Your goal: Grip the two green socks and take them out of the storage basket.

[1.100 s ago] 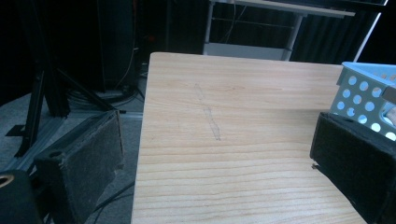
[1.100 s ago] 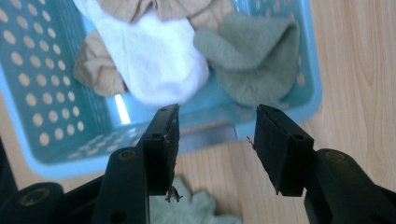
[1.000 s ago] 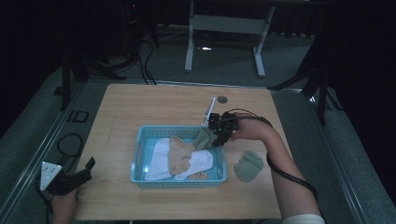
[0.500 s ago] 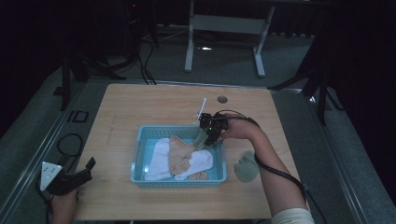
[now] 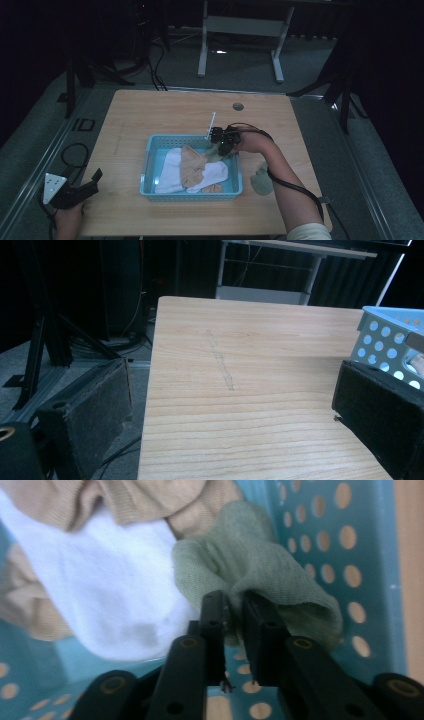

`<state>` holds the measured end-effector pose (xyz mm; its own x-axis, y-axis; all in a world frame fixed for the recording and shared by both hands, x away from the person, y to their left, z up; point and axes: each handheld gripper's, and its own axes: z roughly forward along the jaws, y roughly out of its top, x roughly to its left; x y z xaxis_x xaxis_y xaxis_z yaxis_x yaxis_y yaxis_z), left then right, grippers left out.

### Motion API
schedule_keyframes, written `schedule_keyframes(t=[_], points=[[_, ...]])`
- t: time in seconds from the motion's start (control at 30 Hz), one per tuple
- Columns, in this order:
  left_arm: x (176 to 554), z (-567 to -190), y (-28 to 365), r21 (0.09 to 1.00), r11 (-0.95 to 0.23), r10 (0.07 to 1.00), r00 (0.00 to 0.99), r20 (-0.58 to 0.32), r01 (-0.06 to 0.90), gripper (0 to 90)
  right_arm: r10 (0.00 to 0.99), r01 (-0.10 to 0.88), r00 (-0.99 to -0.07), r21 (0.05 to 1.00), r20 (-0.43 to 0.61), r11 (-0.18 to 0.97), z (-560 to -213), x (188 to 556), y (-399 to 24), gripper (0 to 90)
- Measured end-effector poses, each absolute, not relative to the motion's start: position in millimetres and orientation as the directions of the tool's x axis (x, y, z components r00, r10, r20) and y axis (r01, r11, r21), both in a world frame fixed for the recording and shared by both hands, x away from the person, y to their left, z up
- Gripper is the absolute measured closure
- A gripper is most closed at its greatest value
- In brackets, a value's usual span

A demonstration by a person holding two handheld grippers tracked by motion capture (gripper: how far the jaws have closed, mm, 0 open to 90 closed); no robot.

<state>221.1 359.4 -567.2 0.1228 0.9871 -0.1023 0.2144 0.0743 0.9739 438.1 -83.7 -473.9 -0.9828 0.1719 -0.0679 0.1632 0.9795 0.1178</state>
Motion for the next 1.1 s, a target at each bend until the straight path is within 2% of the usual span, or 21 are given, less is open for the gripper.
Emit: schedule_keyframes(t=[0.33,0.63,1.1], points=[[221,-567,360,0.974,0.074,0.987,0.122,-0.102,0.216,2.5,0.166,0.153,-0.982,0.134,-0.092,0.979,-458,432,-84,85.6],[222,-567,359,0.973,0.076,0.988,0.119,-0.104,0.216,2.5,0.150,0.132,-0.982,0.154,-0.110,0.979,-430,422,-89,85.9],[222,-567,359,0.973,0.076,0.988,0.116,-0.103,0.217,2.5,0.157,0.119,-0.977,0.242,-0.146,0.963,-378,409,-102,86.0]])
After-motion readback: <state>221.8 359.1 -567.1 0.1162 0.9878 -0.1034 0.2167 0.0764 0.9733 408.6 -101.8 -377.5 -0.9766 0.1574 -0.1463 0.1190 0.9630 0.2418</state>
